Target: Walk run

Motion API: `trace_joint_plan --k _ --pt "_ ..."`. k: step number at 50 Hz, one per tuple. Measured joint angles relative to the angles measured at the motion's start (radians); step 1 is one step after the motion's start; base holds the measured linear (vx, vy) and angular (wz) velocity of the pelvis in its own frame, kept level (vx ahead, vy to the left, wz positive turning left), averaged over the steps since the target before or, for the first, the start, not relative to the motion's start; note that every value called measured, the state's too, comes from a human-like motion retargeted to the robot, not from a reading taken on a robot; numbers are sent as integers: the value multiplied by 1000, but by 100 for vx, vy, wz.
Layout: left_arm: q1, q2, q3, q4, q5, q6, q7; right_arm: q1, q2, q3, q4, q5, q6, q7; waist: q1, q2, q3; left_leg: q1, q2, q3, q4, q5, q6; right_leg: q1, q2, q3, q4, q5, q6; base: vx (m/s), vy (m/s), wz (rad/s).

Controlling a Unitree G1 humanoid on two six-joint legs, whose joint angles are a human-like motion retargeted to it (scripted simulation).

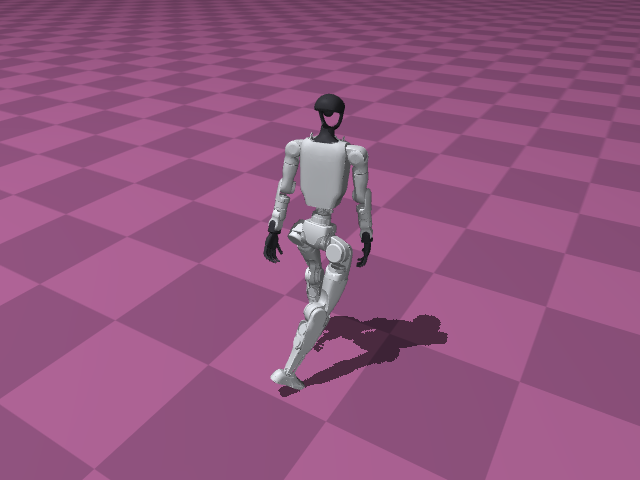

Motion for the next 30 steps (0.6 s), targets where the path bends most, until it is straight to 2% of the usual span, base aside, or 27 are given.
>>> trace_joint_plan --k 3,4,5,6,8,10,13,15,20,22,23,25,27,28,30 --pt "-19 3 -20 -36 -30 -4 -24 68 18 -1 58 -4 -20 -5 -23 58 -17 108 53 -39 -4 -91 14 -65 -12 -74 247 255 -110 101 9 -37" --pt "-34 8 -29 -49 -46 -9 -31 81 15 1 75 2 -28 7 -22 79 -13 147 82 -17 -16 -109 14 -95 -29 -106 344 276 -151 104 17 -73" --pt "-53 13 -37 -63 -62 -14 -35 90 10 1 90 7 -36 21 -22 97 -7 186 117 17 -24 -127 11 -128 -53 -139 442 273 -192 85 13 -85" --pt "-75 17 -32 -76 -83 -19 -25 94 12 -2 97 5 -40 21 -31 105 4 218 115 8 -36 -144 6 -186 -79 -131 534 208 -194 70 9 -80" --pt "-123 28 -24 -101 -128 -27 8 105 23 -19 106 5 -49 -1 -69 90 20 289 71 15 -99 -154 2 -330 -146 -105 697 106 -179 57 6 -32" --pt "-171 43 -35 -125 -174 -42 41 124 36 -49 110 34 -60 -30 -119 63 29 362 13 61 -188 -143 8 -465 -194 -94 766 48 -141 69 8 48" --pt "-236 57 -70 -180 -221 -75 55 161 49 -100 108 112 -74 -32 -181 38 32 449 -61 68 -278 -144 8 -614 -222 -101 685 -33 -111 70 4 80" --pt "-280 62 -82 -223 -236 -101 45 179 53 -122 106 153 -72 -12 -221 24 36 498 -96 63 -310 -160 -4 -693 -234 -104 551 -94 -115 78 -1 77" --pt "-378 89 -129 -270 -239 -160 -11 202 64 -161 127 193 -40 2 -311 9 46 635 -146 17 -361 -217 -39 -815 -164 -28 88 -116 -105 66 -6 81" --pt "-402 95 -154 -279 -232 -157 -21 208 65 -164 132 188 -32 10 -318 4 37 678 -158 1 -367 -244 -53 -863 -136 5 14 -143 -69 85 -13 34" --pt "-408 94 -165 -285 -228 -157 -22 210 65 -167 133 180 -28 14 -313 3 33 695 -165 -15 -362 -258 -55 -870 -137 -30 4 -154 -67 94 -16 9" --pt "-406 86 -176 -309 -217 -164 -18 200 67 -176 132 158 -18 15 -307 0 27 716 -184 -49 -341 -269 -61 -880 -135 -47 36 -168 -94 104 -20 2" --pt "-379 76 -177 -330 -204 -180 -13 191 73 -168 125 145 -15 12 -327 9 12 731 -176 -57 -313 -236 -85 -877 -143 -73 115 -166 -183 91 -17 45" --pt "-357 74 -178 -333 -194 -187 -14 194 75 -157 123 144 -19 14 -355 11 6 749 -171 -74 -295 -200 -101 -861 -155 -103 118 -105 -201 94 -18 86" --pt "-293 65 -159 -332 -145 -187 -21 202 75 -132 128 146 -24 23 -384 10 0 790 -168 -70 -251 -84 -133 -839 -161 -15 172 -54 -237 114 -25 83"
